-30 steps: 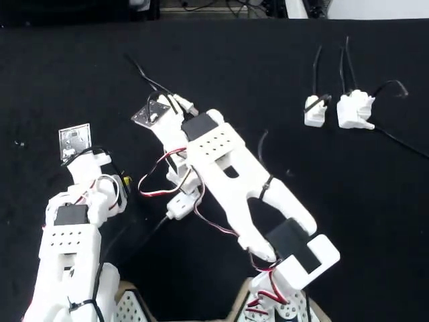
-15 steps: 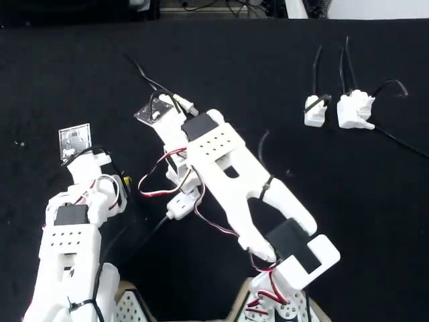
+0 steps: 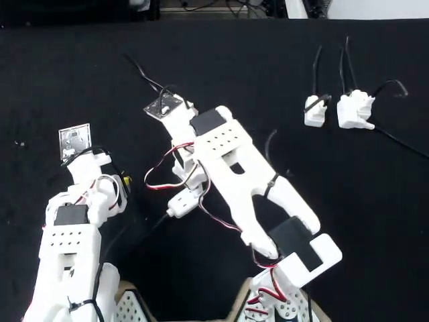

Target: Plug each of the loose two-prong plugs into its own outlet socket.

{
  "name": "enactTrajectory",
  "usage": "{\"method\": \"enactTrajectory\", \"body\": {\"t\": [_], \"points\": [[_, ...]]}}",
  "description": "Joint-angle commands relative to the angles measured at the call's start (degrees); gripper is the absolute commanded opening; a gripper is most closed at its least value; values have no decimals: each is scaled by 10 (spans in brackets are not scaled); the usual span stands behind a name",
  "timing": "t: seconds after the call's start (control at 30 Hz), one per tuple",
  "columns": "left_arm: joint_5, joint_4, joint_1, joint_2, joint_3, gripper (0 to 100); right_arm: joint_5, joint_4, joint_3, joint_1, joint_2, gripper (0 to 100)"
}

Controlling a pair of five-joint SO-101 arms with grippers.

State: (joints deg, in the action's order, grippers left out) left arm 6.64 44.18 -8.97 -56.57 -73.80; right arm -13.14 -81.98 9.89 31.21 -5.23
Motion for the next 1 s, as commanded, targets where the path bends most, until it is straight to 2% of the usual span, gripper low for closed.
{"method": "enactTrajectory", "body": {"t": [0.0,0.27,0.97], "points": [[2,-4,4,-11,9,206,13,11,-1,-8,2,11],[2,-4,3,-11,9,206,40,16,-1,40,2,11],[2,-4,3,-11,9,206,40,68,65,51,2,11]]}}
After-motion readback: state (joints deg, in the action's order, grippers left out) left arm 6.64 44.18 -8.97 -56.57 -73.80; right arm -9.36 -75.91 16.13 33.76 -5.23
